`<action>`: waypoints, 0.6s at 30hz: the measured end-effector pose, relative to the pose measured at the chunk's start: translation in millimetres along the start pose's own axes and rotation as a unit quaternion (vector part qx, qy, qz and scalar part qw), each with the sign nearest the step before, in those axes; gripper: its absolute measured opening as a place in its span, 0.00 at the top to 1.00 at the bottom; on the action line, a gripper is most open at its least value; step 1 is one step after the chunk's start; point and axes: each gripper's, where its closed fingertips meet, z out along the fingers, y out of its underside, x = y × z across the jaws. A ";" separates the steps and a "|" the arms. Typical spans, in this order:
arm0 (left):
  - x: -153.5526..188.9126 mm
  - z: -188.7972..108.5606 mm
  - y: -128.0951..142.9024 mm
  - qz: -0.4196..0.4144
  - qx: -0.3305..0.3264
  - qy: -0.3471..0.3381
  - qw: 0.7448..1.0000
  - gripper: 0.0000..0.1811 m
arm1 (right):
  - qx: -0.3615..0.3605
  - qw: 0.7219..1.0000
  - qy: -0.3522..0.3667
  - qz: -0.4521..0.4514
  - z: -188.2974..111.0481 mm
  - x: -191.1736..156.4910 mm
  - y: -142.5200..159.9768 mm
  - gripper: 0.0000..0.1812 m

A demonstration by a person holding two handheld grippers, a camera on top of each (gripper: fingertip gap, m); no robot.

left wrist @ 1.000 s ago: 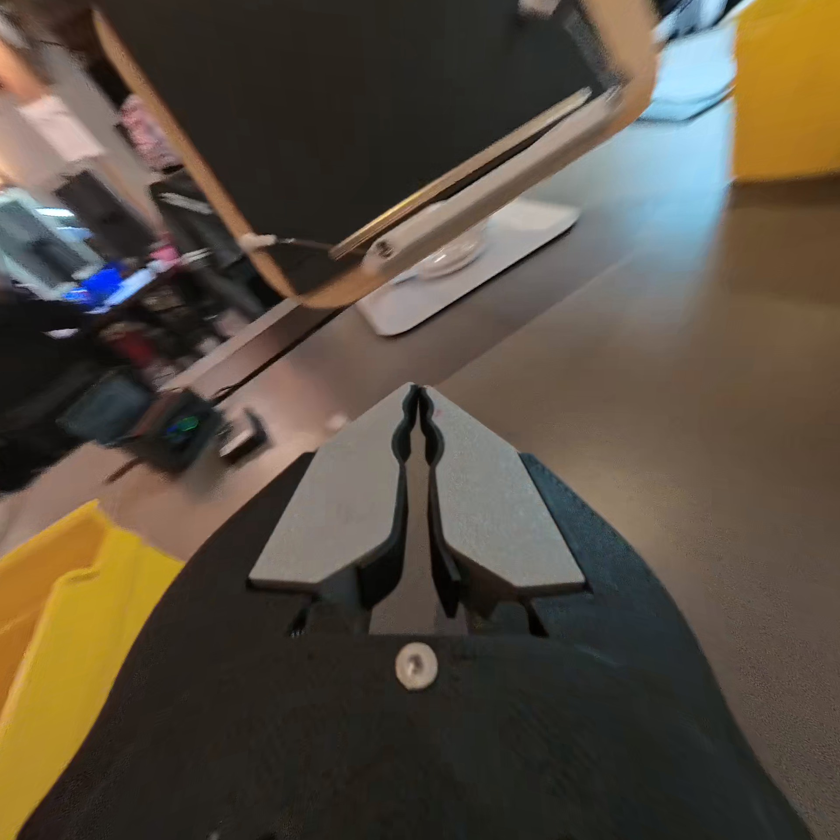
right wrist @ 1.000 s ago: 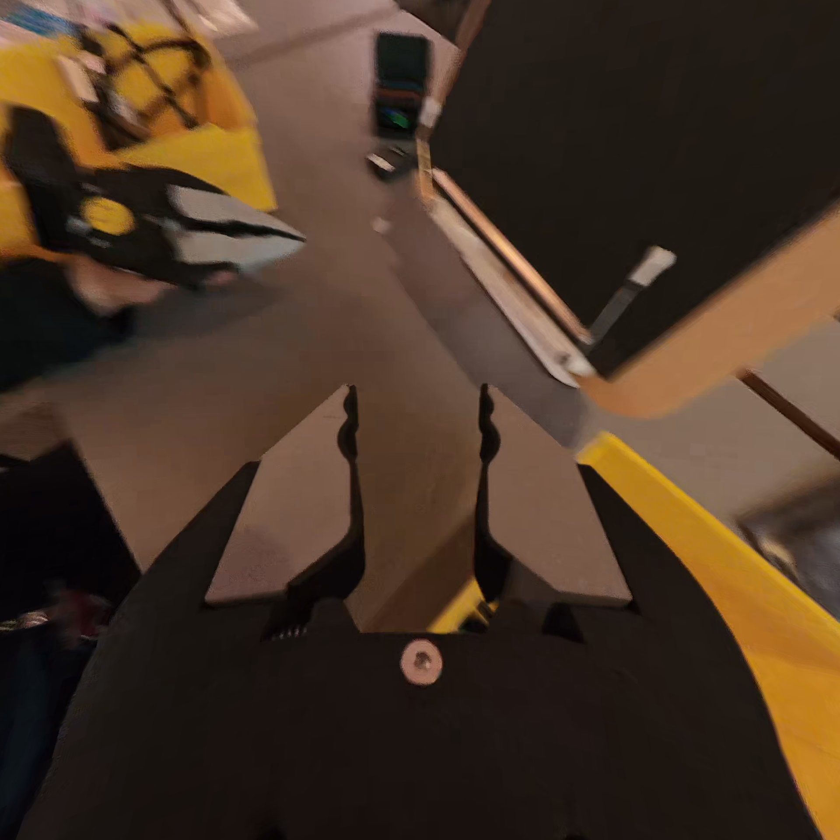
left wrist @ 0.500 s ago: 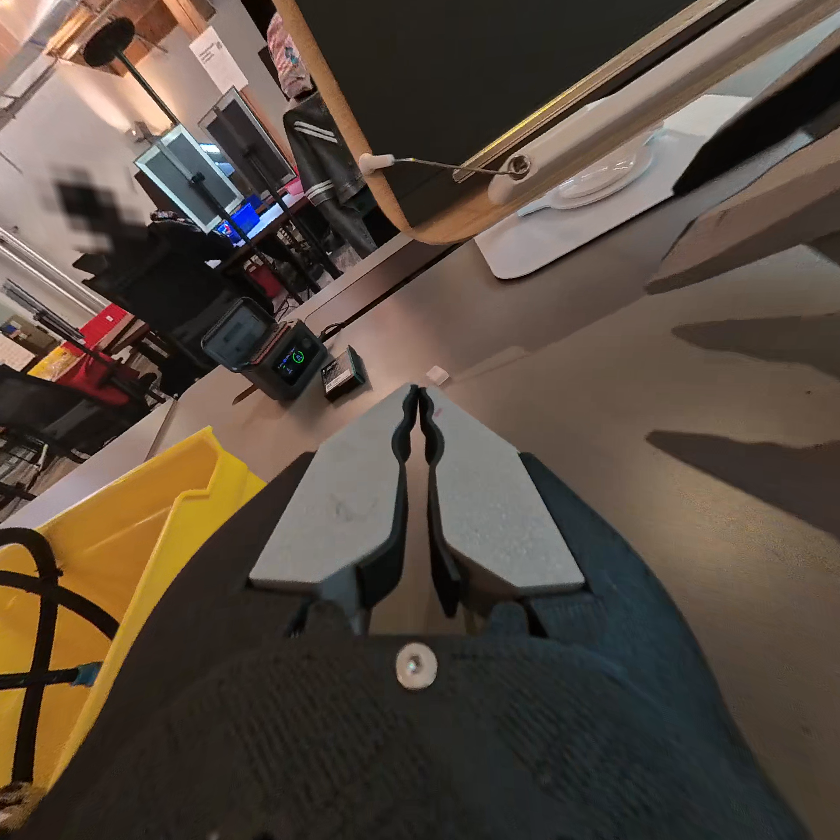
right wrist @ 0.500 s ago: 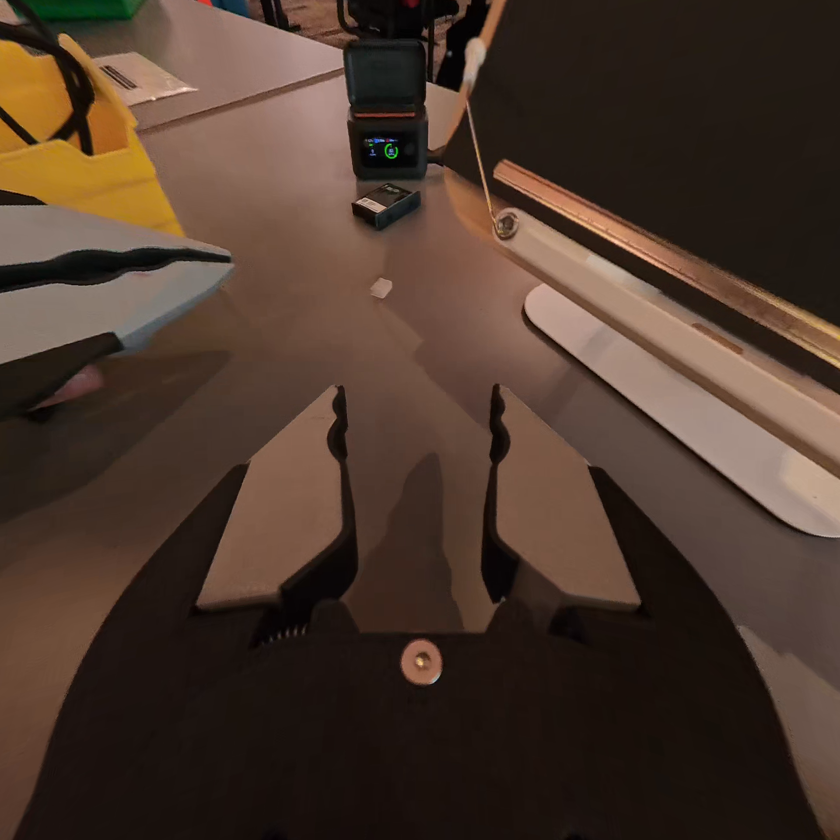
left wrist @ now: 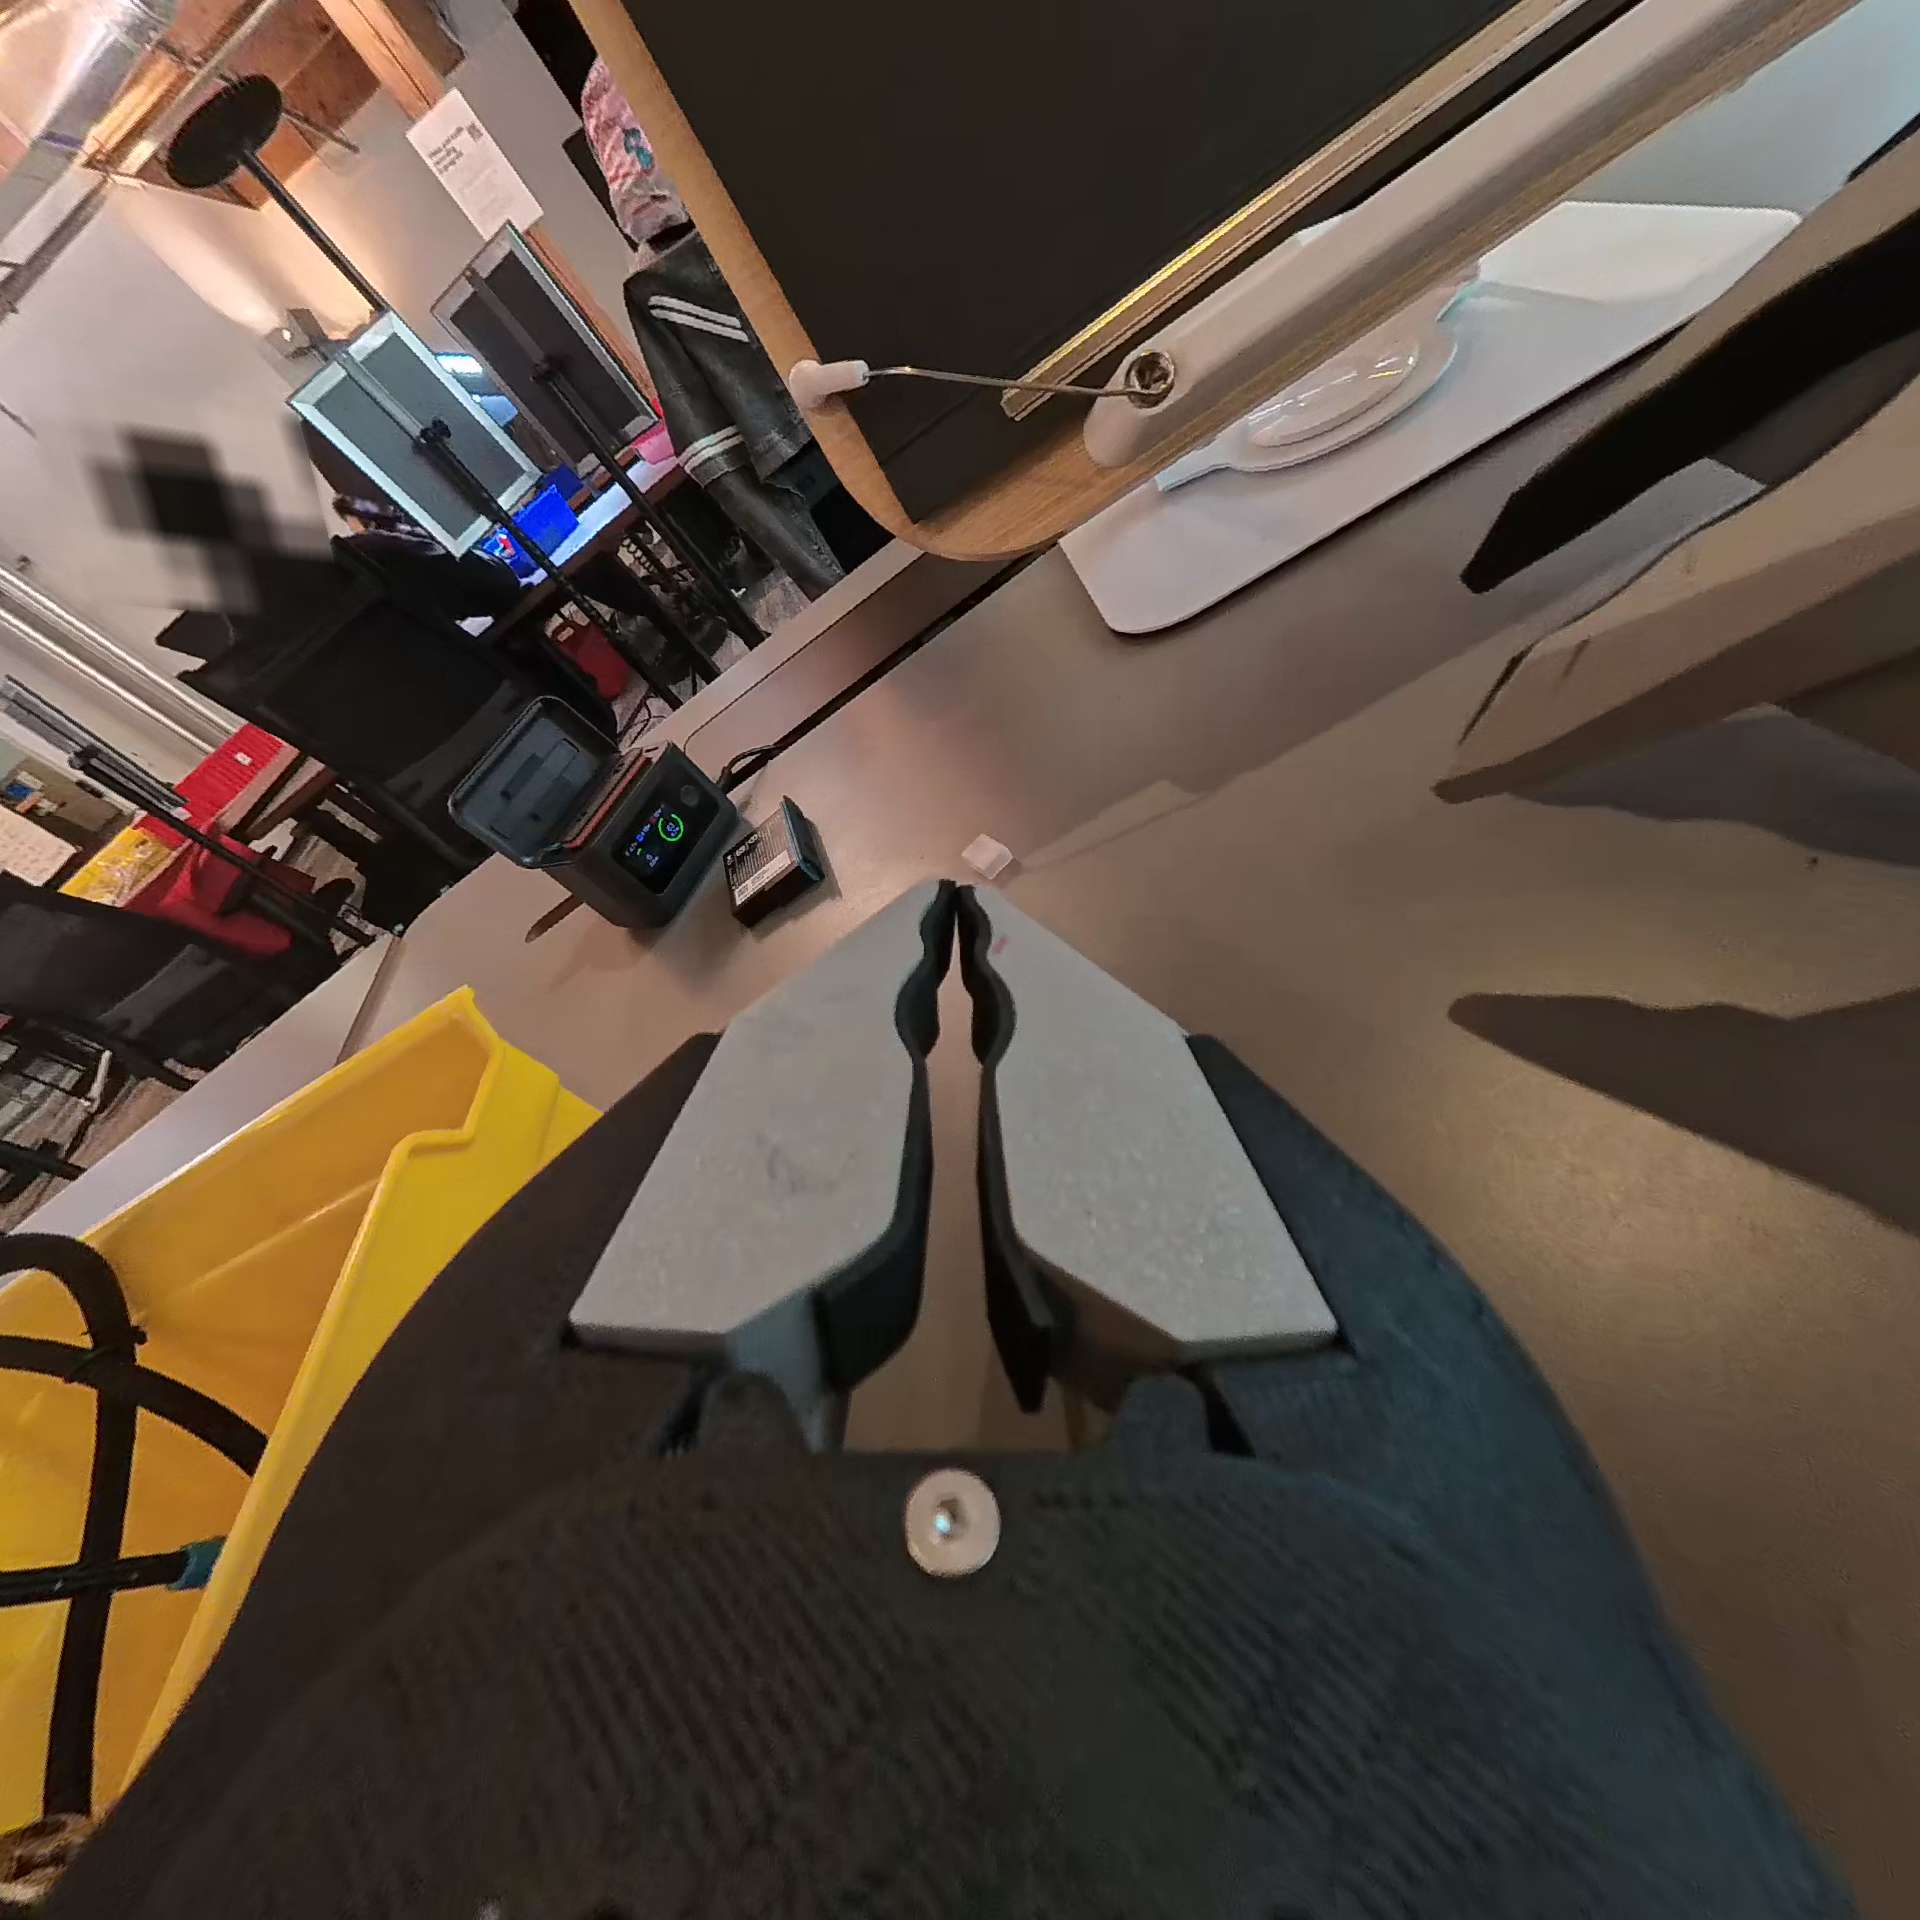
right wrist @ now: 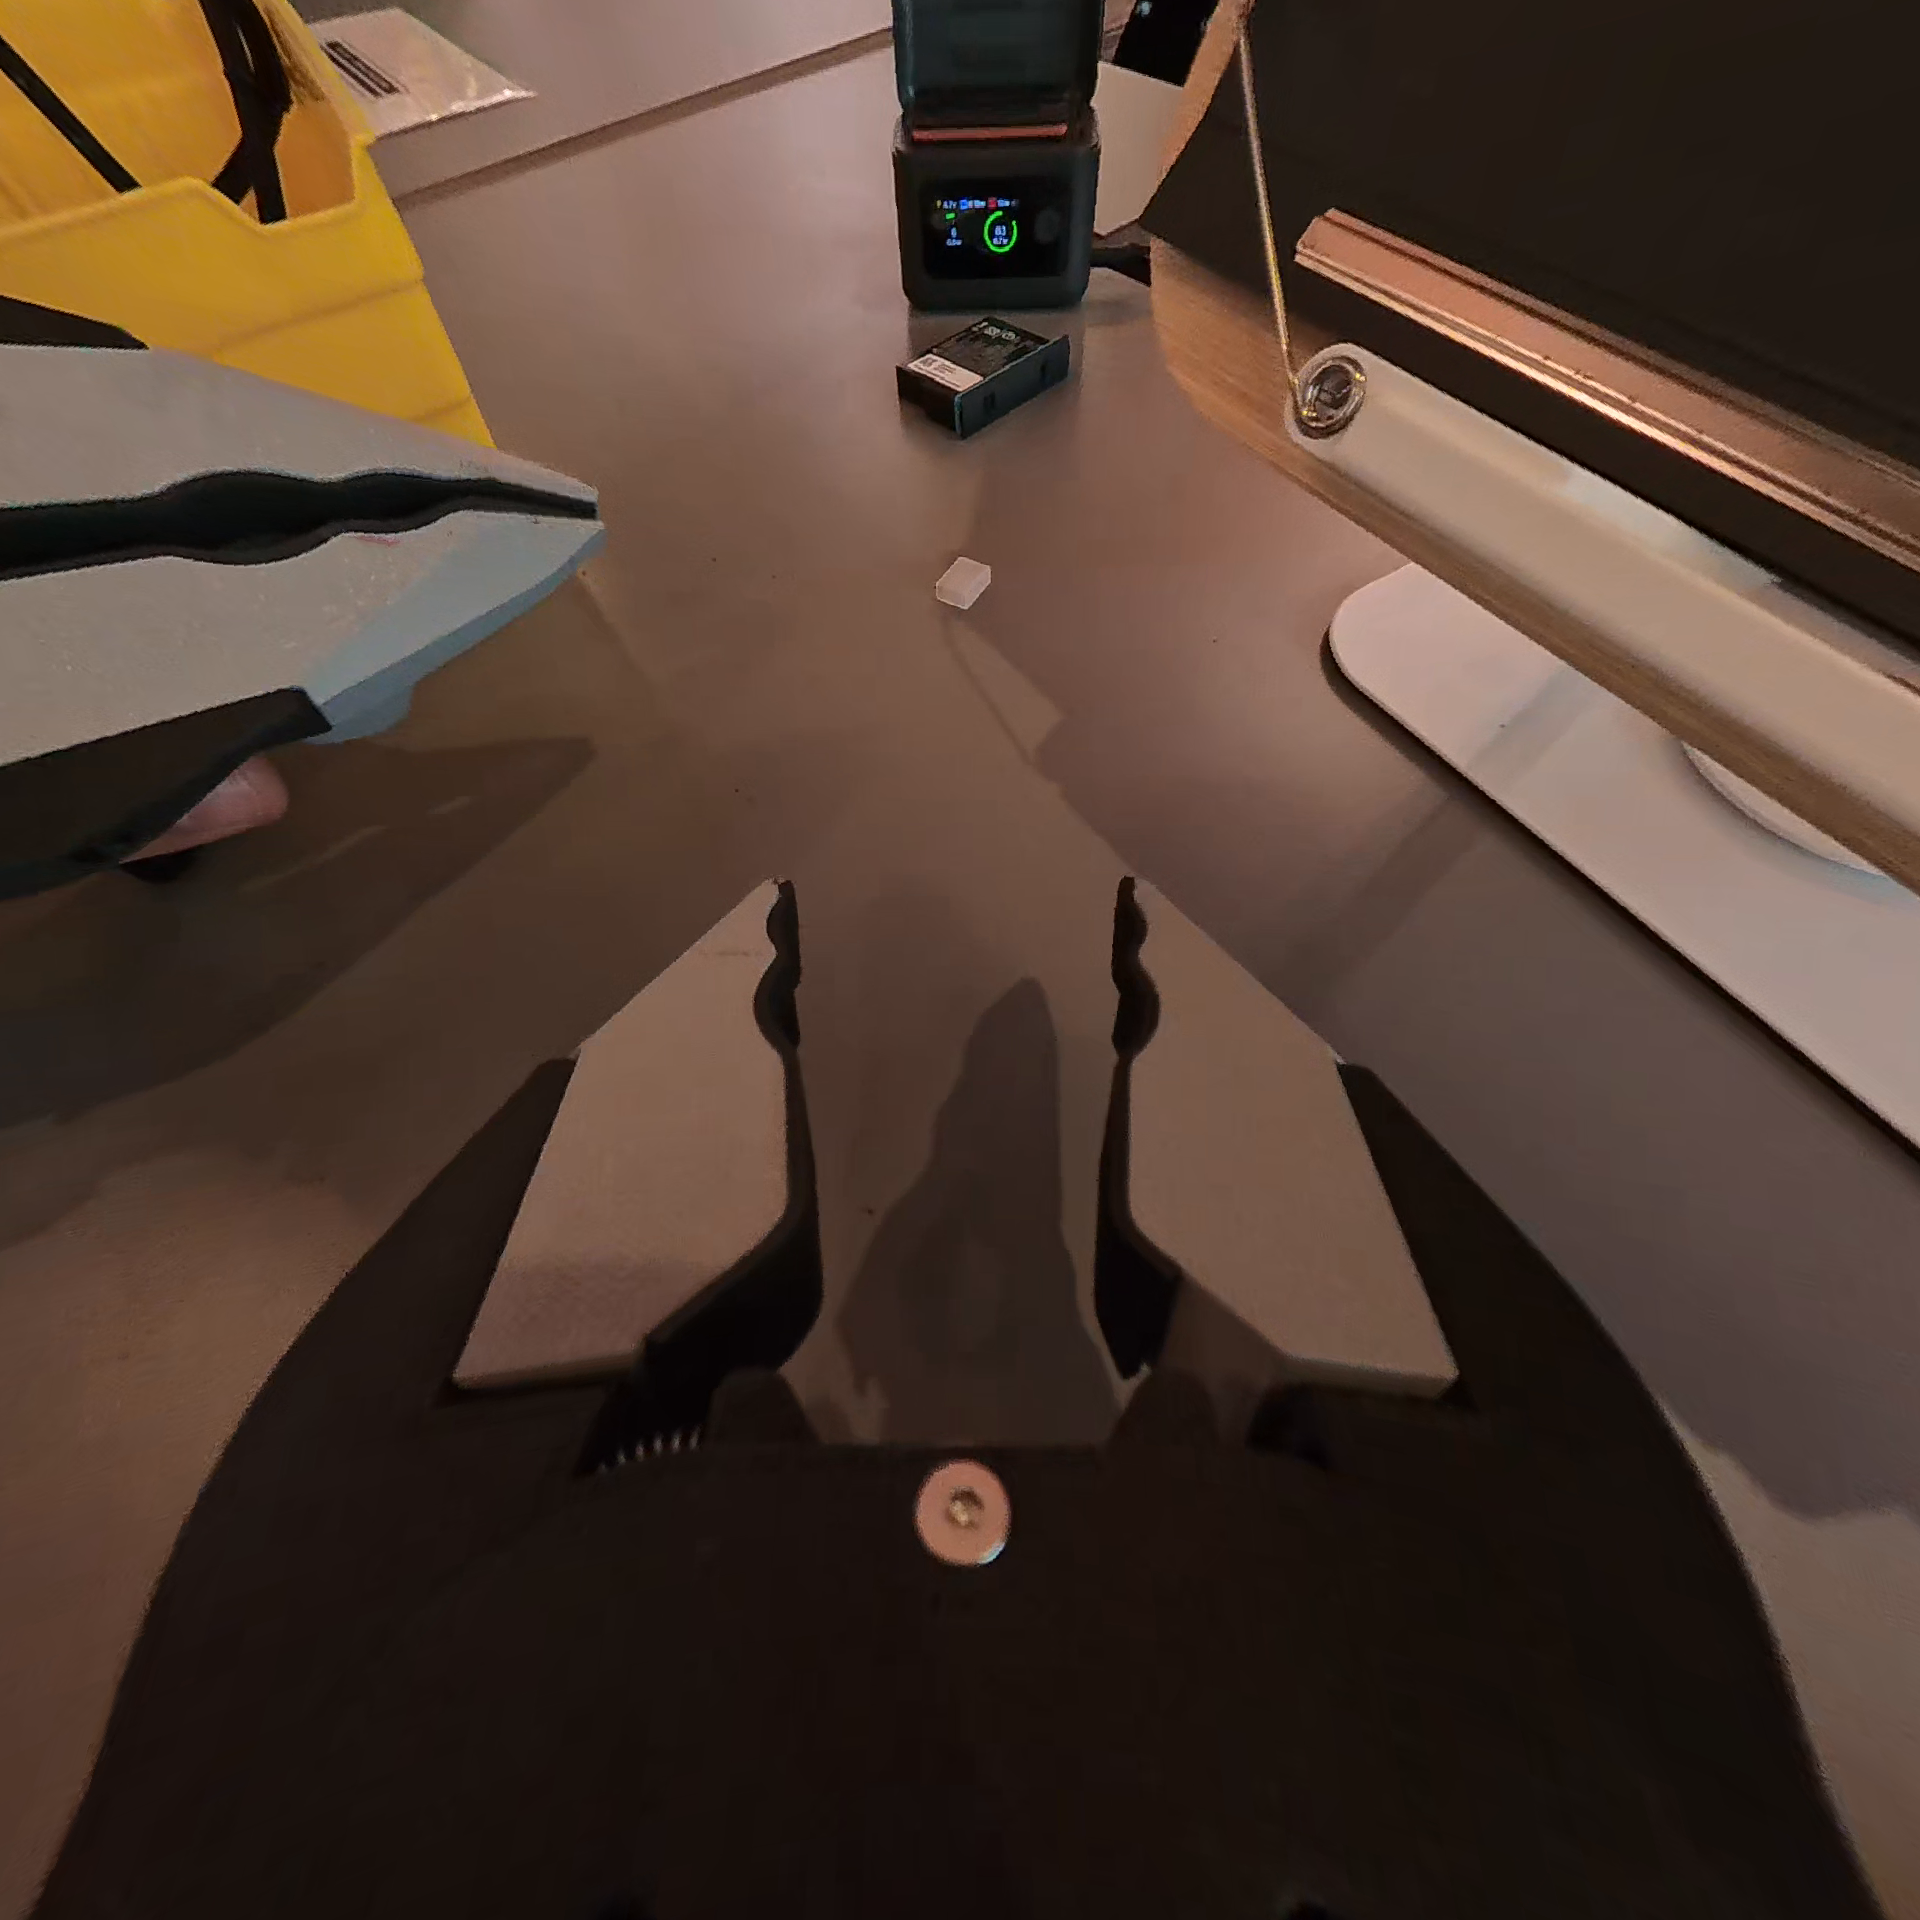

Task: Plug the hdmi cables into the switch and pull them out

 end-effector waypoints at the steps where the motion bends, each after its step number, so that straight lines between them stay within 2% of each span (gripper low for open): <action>1: 1.5 -0.6 -0.1 0.002 0.002 0.006 1.000 1.00 | 0.000 1.000 0.001 0.001 0.0 0.2 0.0 0.68; 9: -1.1 -5.9 -6.1 -0.056 0.026 0.035 0.998 0.97 | 0.019 0.999 -0.015 0.033 -3.9 3.2 -4.0 0.70; 18: 4.2 -5.2 -6.8 -0.024 0.025 0.029 0.999 0.98 | 0.019 0.999 -0.031 0.030 -4.0 -3.3 -3.9 0.70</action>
